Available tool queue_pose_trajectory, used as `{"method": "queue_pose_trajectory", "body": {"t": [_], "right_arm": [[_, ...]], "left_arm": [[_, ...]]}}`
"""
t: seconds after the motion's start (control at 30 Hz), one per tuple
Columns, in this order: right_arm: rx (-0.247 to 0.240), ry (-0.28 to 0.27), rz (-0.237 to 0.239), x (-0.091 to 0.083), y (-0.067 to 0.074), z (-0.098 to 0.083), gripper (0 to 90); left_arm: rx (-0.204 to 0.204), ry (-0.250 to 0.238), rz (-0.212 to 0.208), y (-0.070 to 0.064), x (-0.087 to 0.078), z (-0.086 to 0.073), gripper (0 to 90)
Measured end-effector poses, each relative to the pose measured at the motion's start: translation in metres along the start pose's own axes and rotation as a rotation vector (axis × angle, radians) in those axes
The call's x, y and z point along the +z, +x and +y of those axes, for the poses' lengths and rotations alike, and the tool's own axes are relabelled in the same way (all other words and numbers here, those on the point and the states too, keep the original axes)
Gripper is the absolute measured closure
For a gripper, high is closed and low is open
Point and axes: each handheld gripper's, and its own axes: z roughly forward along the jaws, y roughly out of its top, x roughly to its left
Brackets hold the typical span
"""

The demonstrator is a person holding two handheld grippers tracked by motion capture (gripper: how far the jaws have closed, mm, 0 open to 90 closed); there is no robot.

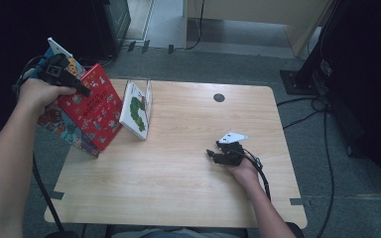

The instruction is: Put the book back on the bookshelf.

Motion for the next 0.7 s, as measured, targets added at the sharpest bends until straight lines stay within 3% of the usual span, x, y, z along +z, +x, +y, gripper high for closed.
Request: {"method": "queue_pose_trajectory", "body": {"t": [0.1,0.13,0.5,0.7], "right_arm": [[-0.001,0.001,0.000,0.000,0.000,0.000,42.7],[0.000,0.001,0.000,0.000,0.000,0.000,42.8],[0.000,0.002,0.004,0.000,0.001,0.000,43.3],[0.000,0.001,0.000,0.000,0.002,0.000,43.8]], "left_arm": [[0.011,0.013,0.041,-0.006,0.001,0.004,77.4],[-0.003,0.020,0.050,-0.007,0.001,0.005,79.2],[-0.074,-0.043,0.032,0.006,-0.007,0.011,79.9],[-0.105,-0.071,0.029,0.007,0.000,0.022,79.9]]}}
